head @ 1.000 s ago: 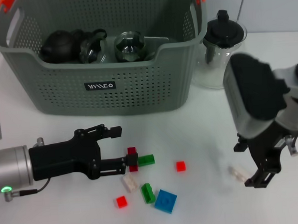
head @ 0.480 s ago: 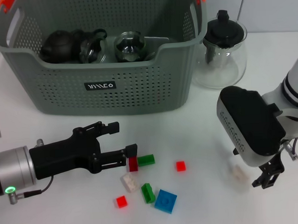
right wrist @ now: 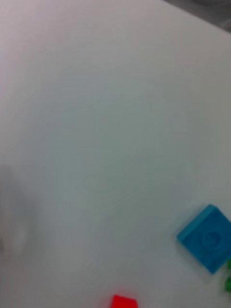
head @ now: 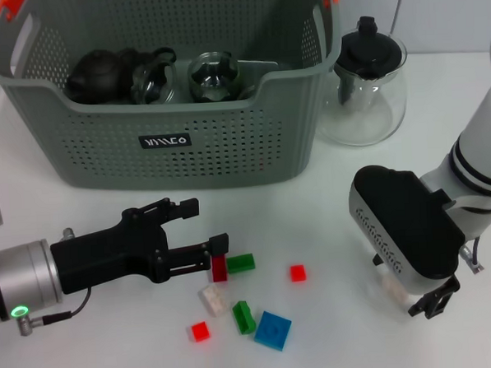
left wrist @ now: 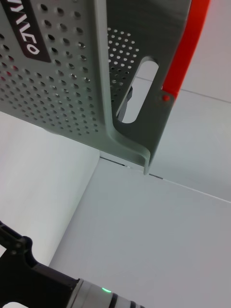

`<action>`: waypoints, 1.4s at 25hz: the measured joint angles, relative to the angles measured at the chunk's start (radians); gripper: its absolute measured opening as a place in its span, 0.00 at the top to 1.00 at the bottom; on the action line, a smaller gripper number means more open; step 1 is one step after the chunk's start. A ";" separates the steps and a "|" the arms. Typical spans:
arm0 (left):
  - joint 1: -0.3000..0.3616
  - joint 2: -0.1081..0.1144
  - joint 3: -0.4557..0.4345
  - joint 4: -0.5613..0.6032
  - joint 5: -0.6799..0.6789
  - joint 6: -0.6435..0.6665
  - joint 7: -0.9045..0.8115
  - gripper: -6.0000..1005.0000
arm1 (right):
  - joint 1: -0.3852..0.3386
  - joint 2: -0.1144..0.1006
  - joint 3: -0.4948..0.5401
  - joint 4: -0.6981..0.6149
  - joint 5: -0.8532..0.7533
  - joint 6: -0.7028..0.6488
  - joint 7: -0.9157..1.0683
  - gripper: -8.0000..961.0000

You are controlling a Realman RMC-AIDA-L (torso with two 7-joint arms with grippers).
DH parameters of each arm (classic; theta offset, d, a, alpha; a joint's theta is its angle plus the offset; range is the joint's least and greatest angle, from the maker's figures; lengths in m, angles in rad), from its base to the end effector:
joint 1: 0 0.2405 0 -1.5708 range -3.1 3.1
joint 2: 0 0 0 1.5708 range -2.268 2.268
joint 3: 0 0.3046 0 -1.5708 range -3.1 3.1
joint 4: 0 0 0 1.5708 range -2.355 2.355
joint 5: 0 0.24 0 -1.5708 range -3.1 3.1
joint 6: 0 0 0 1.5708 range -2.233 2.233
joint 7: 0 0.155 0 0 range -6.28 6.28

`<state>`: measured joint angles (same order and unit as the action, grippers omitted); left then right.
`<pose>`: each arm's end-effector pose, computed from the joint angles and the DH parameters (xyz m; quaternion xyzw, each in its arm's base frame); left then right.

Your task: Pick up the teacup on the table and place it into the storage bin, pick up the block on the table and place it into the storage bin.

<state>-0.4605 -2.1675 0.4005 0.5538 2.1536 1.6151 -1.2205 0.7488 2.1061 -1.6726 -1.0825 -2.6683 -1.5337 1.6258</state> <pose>-0.3421 0.3244 -0.0708 -0.9072 -0.2629 -0.2956 0.1430 0.2109 0.3931 -0.1095 0.9181 0.1999 0.3357 0.0664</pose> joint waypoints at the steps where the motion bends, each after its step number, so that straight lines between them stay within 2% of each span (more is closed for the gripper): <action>1: 0.000 0.000 0.000 0.000 0.000 0.000 -0.003 0.14 | 0.000 0.000 -0.002 0.003 0.004 0.000 -0.002 0.22; 17: -0.001 0.004 -0.003 0.000 -0.002 0.000 -0.005 0.14 | 0.001 -0.003 -0.009 0.004 0.007 -0.007 0.029 0.28; 22: -0.001 0.005 -0.003 0.001 -0.002 0.000 -0.005 0.14 | 0.001 -0.004 0.030 -0.011 0.013 -0.028 0.040 0.52; 23: -0.001 0.005 -0.003 0.002 -0.002 0.001 -0.005 0.14 | 0.001 -0.004 0.044 -0.020 0.016 -0.037 0.041 0.53; 27: 0.005 0.007 -0.003 0.016 0.003 0.006 -0.005 0.14 | 0.003 -0.006 0.184 -0.096 0.094 -0.135 0.063 0.54; 32: 0.036 0.014 -0.003 0.065 0.011 0.019 -0.004 0.14 | 0.025 -0.009 0.481 -0.187 0.287 -0.288 0.161 0.54; 35: 0.057 0.021 -0.003 0.108 0.011 0.044 -0.004 0.14 | 0.028 -0.012 0.607 -0.250 0.404 -0.326 0.264 0.54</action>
<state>-0.4032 -2.1466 0.3972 0.6617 2.1645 1.6590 -1.2240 0.7768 2.0941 -1.0652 -1.3321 -2.2648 -1.8596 1.8898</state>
